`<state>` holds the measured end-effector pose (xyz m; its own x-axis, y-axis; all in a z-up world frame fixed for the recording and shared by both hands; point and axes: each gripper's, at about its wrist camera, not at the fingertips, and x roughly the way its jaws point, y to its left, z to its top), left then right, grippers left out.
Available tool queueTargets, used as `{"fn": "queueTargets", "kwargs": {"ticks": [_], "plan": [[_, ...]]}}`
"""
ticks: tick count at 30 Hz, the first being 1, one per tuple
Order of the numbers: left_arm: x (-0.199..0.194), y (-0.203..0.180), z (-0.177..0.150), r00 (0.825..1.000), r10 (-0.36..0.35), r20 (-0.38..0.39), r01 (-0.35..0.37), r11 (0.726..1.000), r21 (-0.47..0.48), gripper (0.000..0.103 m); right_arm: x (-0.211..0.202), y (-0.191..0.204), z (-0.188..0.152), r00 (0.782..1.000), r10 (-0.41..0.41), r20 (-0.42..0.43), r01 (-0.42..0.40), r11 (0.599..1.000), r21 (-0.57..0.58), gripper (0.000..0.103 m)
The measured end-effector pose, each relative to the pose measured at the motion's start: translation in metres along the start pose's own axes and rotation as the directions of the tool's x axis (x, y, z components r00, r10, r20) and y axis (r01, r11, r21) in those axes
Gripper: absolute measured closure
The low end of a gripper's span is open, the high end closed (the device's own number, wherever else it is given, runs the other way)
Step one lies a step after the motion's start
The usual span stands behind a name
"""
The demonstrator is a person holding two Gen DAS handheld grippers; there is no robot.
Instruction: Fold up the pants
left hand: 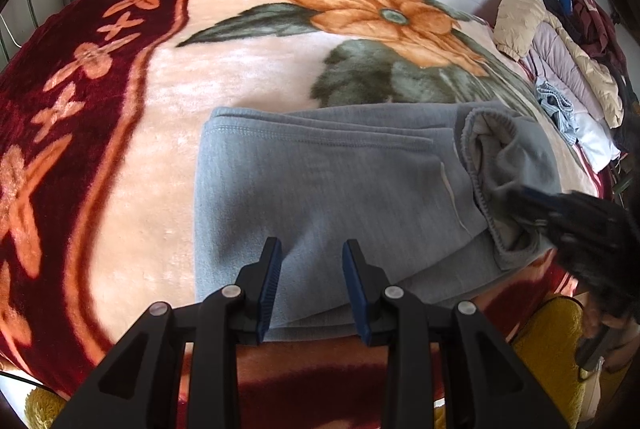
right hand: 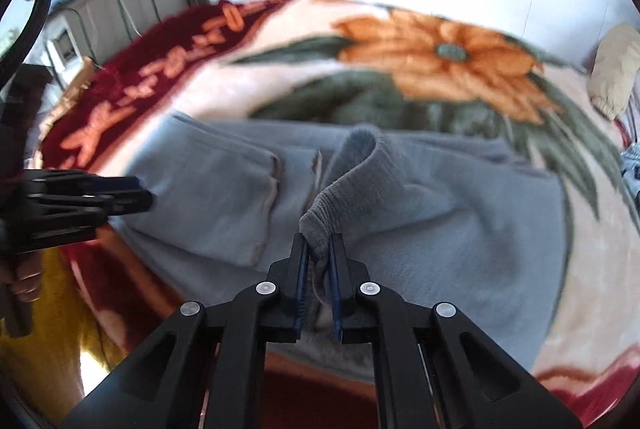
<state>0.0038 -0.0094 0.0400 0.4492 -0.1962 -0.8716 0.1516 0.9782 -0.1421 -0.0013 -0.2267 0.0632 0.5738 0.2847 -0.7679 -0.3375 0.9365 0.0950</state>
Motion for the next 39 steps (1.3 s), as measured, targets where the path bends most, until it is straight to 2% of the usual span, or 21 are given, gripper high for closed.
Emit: {"fn": "queueTargets", "kwargs": {"ticks": [4,8,12,14,16,18,20,21,23,27,31,33,36,39], "plan": [[0.003,0.001,-0.001,1.0,0.002,-0.003,-0.002,1.0,-0.01,0.07,-0.017,0.009,-0.014,0.999,0.047,-0.014,-0.047,0.998,-0.047,0.092],[0.003,-0.003,-0.003,1.0,0.005,-0.004,-0.005,1.0,-0.002,0.069,0.008,0.016,-0.031,0.997,0.032,-0.075,-0.035,0.998,-0.047,0.088],[0.0,-0.006,-0.005,1.0,0.005,-0.008,-0.005,1.0,0.014,0.069,0.027,0.017,-0.041,0.996,0.031,-0.08,-0.032,0.999,-0.011,0.075],[-0.001,-0.007,-0.005,1.0,0.003,-0.009,-0.003,1.0,0.016,0.069,0.023,0.02,-0.039,0.996,0.028,-0.083,-0.03,0.999,-0.02,0.07],[-0.004,-0.008,-0.004,1.0,0.004,-0.01,-0.004,1.0,0.016,0.069,0.009,0.024,-0.034,0.996,0.027,-0.083,-0.03,0.999,-0.04,0.07],[-0.008,-0.011,-0.001,1.0,-0.009,-0.001,0.009,1.0,0.017,0.069,-0.01,0.022,-0.032,0.998,0.041,-0.049,-0.044,0.998,-0.051,0.068],[-0.015,-0.018,0.004,0.999,-0.039,0.014,0.038,0.999,0.024,0.069,-0.03,0.013,-0.03,0.998,0.06,-0.01,-0.06,0.997,-0.042,0.062],[-0.018,-0.023,0.007,0.998,-0.063,0.022,0.062,0.998,0.028,0.069,-0.038,0.006,-0.03,0.999,0.05,0.005,-0.05,0.998,-0.031,0.057],[-0.023,-0.035,0.013,0.994,-0.104,0.032,0.103,0.994,0.033,0.069,-0.048,-0.009,-0.03,0.999,0.014,0.038,-0.014,1.0,-0.004,0.054],[-0.026,-0.061,0.026,0.981,-0.188,0.037,0.187,0.982,0.041,0.068,-0.052,-0.049,-0.034,0.996,-0.072,0.057,0.065,0.991,0.116,0.054],[-0.015,-0.09,0.032,0.961,-0.275,0.033,0.273,0.961,0.051,0.068,-0.045,-0.086,-0.024,0.992,-0.084,0.098,0.058,0.969,0.239,0.054],[0.0,-0.101,0.03,0.949,-0.315,0.0,0.315,0.948,0.032,0.068,-0.036,-0.101,-0.012,0.988,-0.105,0.113,0.07,0.959,0.275,0.054],[0.025,-0.117,0.02,0.951,-0.302,-0.072,0.305,0.952,0.038,0.069,-0.008,-0.118,0.008,0.99,-0.11,0.084,0.078,0.946,0.315,0.054],[0.041,-0.128,0.007,0.968,-0.225,-0.114,0.237,0.967,0.099,0.068,0.023,-0.122,0.013,0.991,-0.129,0.017,0.118,0.946,0.303,0.054]]}}
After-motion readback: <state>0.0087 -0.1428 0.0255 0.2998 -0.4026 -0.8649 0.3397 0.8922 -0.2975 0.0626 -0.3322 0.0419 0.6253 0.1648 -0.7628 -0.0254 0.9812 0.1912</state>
